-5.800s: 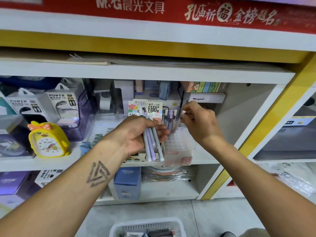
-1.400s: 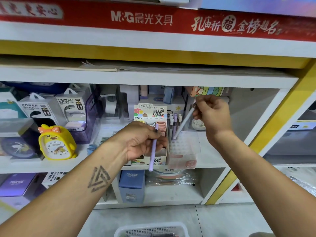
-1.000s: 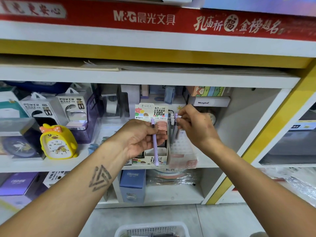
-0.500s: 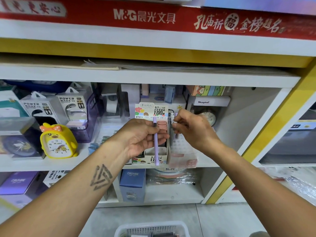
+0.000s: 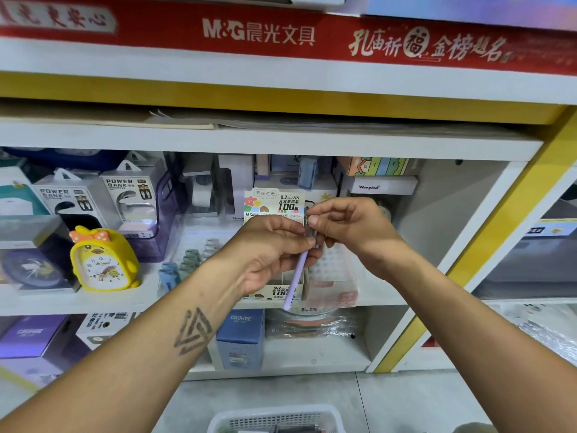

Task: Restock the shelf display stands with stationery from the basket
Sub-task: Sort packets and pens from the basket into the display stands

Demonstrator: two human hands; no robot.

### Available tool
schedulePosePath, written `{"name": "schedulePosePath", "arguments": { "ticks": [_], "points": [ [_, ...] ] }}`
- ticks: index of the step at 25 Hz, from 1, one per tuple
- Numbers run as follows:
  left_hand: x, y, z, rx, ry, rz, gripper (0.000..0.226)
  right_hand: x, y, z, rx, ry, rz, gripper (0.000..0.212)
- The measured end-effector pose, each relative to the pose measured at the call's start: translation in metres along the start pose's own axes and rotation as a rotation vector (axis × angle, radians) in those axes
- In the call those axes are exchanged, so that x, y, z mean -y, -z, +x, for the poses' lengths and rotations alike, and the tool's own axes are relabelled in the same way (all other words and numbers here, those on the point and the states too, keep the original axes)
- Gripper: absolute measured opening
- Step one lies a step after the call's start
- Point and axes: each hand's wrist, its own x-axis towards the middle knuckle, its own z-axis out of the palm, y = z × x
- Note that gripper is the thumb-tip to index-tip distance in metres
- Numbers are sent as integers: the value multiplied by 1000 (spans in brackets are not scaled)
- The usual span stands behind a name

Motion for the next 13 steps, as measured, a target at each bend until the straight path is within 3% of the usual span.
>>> {"name": "schedulePosePath", "arguments": {
  "ticks": [3, 6, 10, 13],
  "points": [
    [5, -5, 5, -69, -87, 150, 30, 6, 11, 0, -163, 41, -5, 9],
    [14, -5, 13, -218, -198, 704, 28, 5, 30, 4, -410, 133, -197, 8],
    [32, -9, 14, -242, -210, 1093, 29, -9, 24, 1, -357, 193, -626, 12],
    [41, -10, 19, -236, -211, 1163, 32, -16, 15, -1, -290, 204, -705, 7]
  ]
}}
